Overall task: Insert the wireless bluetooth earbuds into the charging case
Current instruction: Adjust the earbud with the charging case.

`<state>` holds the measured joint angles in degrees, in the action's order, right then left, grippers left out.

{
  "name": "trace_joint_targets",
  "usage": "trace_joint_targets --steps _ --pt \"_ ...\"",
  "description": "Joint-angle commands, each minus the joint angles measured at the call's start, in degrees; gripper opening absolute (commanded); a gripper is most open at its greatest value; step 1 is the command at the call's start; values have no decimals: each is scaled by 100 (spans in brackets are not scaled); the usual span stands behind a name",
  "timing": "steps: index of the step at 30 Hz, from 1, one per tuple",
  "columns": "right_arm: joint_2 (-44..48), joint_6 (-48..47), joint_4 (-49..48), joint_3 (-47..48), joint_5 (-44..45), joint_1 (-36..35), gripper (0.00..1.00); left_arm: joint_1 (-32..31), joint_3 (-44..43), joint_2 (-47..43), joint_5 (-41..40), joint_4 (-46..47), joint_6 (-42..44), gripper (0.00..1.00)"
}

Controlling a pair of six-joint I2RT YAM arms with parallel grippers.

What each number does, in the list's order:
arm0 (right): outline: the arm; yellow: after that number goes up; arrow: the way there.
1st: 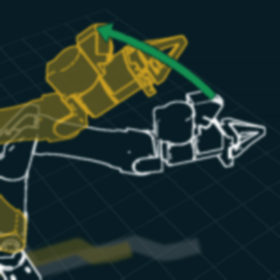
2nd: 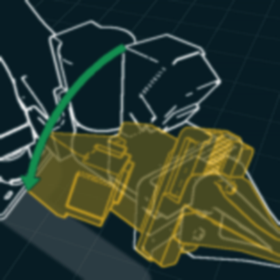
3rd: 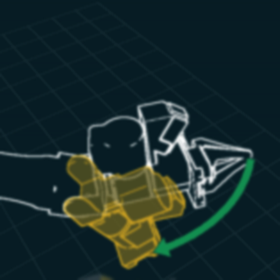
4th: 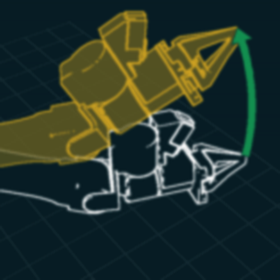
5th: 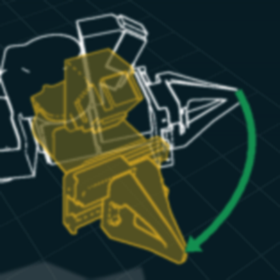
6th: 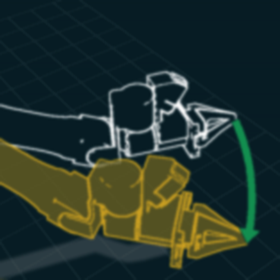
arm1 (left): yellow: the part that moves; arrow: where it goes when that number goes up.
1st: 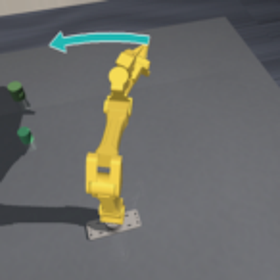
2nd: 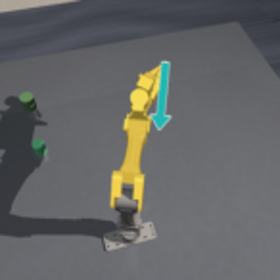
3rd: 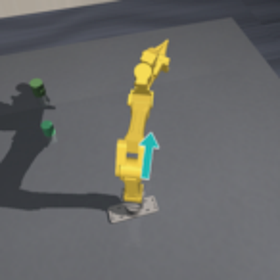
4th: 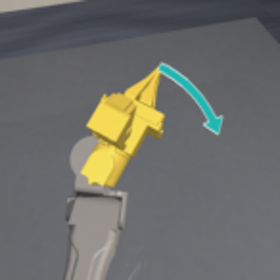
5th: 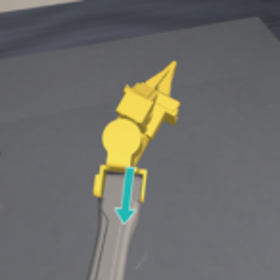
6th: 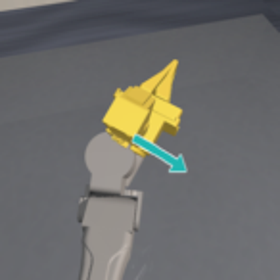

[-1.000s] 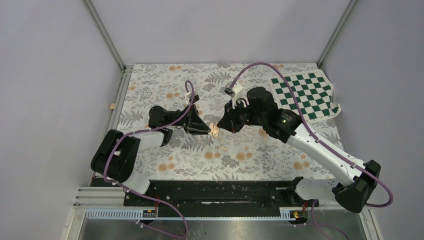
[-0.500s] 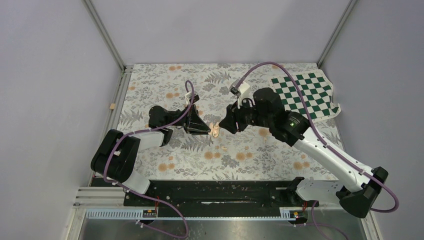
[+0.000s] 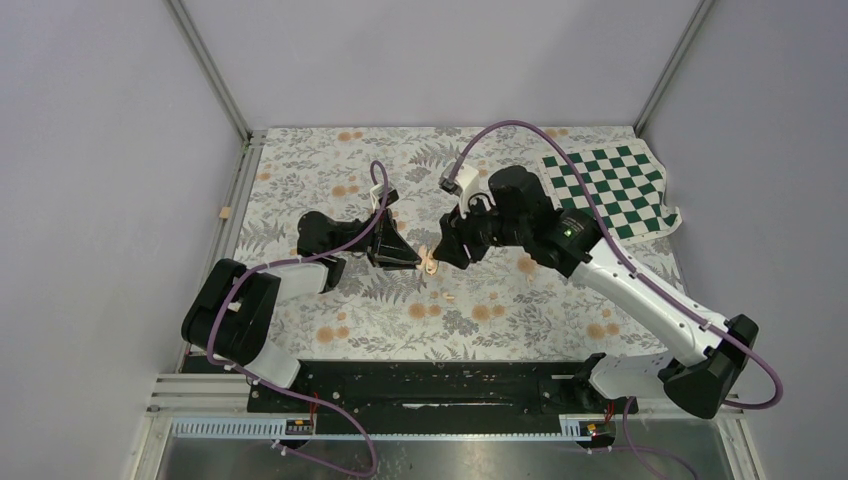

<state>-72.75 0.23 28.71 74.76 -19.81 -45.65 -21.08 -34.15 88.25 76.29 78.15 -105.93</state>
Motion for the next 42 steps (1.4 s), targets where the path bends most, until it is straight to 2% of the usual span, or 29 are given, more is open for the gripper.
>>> trace_joint_targets --steps 1,17,27,33,37,42 --pt "-130 -164 111 406 -176 -41 52 30 -184 -34 -60 379 90 0" --pt "-376 -93 144 493 -59 -41 53 34 -175 -62 -55 385 99 0" --pt "-432 -58 104 522 -166 -44 44 43 -167 -59 -58 385 99 0" --pt "-317 381 29 486 -127 -45 41 45 -175 -68 -47 385 99 0" --pt "-265 602 -108 434 -177 -49 34 49 -164 -35 -45 387 99 0" --pt "-241 709 -126 425 -186 -73 33 51 -169 -30 -43 385 99 0"
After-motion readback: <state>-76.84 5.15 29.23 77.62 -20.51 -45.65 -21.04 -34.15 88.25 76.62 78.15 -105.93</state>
